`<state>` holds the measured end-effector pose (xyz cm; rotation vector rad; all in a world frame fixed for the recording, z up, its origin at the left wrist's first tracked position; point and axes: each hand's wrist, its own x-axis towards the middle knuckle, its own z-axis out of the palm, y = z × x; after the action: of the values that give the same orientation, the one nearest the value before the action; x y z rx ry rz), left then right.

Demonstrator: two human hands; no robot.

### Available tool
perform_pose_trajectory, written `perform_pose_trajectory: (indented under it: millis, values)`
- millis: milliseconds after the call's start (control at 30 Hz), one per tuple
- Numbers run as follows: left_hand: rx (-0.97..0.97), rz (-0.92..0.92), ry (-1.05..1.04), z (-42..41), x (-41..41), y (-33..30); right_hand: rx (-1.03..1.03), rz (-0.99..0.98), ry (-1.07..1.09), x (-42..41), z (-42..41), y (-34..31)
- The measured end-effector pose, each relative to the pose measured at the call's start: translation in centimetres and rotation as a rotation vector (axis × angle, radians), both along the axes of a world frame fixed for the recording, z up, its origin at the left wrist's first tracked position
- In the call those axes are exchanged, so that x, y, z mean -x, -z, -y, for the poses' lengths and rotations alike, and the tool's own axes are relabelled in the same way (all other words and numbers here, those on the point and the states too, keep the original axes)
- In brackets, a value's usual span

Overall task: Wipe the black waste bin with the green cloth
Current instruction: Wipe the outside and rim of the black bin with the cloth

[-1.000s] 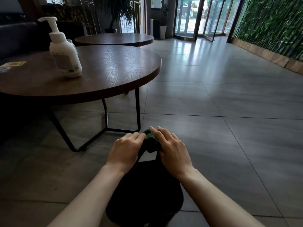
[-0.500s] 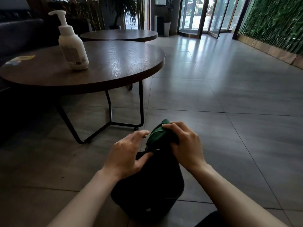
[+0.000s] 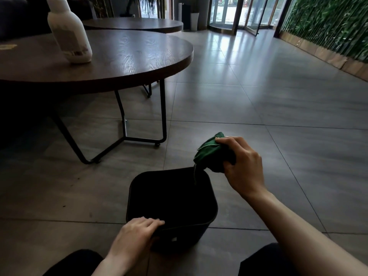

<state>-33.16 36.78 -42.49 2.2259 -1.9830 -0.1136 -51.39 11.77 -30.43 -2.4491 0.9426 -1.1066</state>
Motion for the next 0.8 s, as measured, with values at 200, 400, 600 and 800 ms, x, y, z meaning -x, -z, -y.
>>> perform_pose_trajectory:
  millis: [200,400,600,800]
  values:
    - [0.033,0.091,-0.021,1.8,0.0,-0.9,-0.004,-0.004,0.032,0.7,-0.5,0.6]
    - [0.057,-0.120,-0.105,4.7,-4.5,-1.9,-0.015,0.053,0.045,0.3,-0.5,0.4]
    - [0.261,-0.195,-0.228,6.5,-7.2,-1.5,-0.089,0.119,0.034,1.8,-1.4,-0.4]
    - [0.223,-0.141,-0.310,7.0,-7.9,1.6,-0.115,0.025,-0.035,0.2,-3.7,4.3]
